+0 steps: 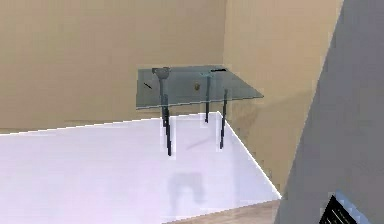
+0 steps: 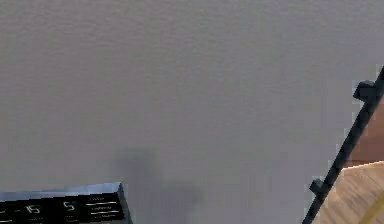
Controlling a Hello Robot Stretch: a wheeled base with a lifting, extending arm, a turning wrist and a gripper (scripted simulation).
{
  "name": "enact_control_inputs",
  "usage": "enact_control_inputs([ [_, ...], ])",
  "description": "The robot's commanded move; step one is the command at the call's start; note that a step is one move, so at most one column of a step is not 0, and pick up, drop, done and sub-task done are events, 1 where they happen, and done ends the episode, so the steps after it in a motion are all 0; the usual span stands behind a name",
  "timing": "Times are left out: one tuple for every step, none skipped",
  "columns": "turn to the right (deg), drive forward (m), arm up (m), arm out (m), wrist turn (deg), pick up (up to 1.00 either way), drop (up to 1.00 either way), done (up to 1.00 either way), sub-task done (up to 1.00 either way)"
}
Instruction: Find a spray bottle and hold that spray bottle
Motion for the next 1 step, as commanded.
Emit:
enact_control_inputs([
  [-45.0, 0.00, 0.00, 0.00, 0.0, 0.00, 0.00, 0.00, 0.00],
])
